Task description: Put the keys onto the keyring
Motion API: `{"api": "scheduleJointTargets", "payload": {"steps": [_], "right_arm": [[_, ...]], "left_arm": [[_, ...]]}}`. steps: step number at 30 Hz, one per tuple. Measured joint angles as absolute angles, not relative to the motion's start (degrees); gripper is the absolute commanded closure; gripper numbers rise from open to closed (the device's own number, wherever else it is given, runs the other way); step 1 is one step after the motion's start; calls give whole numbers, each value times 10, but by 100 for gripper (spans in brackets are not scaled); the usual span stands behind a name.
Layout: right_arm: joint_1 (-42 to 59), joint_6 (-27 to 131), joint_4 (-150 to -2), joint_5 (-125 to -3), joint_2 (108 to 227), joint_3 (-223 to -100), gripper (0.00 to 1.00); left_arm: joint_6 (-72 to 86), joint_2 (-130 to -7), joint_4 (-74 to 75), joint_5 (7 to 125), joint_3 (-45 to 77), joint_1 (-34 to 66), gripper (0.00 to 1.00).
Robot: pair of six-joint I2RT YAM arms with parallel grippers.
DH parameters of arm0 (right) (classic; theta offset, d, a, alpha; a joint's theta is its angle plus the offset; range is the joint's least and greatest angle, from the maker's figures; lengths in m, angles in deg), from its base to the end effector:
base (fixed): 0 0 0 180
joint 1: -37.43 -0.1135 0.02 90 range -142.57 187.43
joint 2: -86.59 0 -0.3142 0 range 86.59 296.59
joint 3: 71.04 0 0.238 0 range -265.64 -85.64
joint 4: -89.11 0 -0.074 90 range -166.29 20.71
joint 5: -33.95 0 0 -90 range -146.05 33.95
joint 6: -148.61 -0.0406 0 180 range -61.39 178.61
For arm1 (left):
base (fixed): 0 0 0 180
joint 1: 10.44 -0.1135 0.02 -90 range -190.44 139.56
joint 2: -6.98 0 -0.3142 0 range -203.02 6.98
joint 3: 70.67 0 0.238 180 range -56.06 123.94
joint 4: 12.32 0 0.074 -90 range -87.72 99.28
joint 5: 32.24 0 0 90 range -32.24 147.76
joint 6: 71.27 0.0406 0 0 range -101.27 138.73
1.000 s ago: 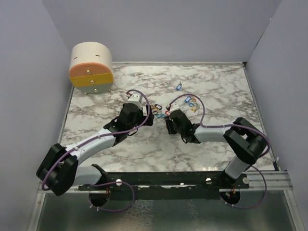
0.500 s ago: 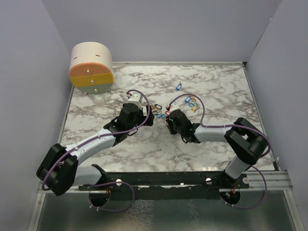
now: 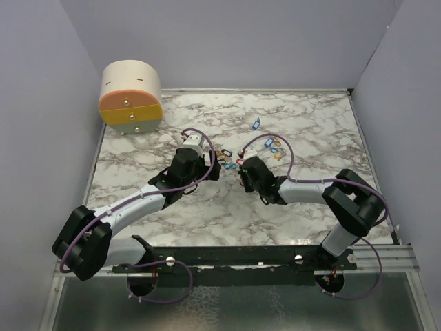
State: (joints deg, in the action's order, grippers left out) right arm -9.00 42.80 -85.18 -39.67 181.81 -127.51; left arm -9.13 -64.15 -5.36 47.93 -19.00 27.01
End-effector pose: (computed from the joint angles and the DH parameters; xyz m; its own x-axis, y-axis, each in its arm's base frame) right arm 0.2253 0.2202 0.1983 -0.6161 -0.2684 -0.7406 -0.4038 0.9148 0.0044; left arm 0.1986 -0.1434 0.2808 -0.5356 -0.1698 -0.8273 0.2573 0.9002 -0.3513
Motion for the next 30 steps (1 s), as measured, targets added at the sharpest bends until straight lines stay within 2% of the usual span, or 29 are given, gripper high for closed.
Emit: {"api": "scheduleJointTargets", "payload": {"steps": [8, 24, 27, 30], "right_arm": [[-90, 428, -839, -383, 1789, -1263, 99], [-90, 428, -840, -372, 1705, -1229, 99], [-90, 428, -840, -372, 1694, -1226, 99], [-90, 428, -840, -372, 1687, -1224, 99]], "left_arm": [[-95, -648, -69, 488, -191, 270, 10], [-81, -781, -99, 463, -173, 270, 17], [-71, -789, -113, 462, -168, 270, 20], [-64, -805, -126, 462, -155, 270, 28]]}}
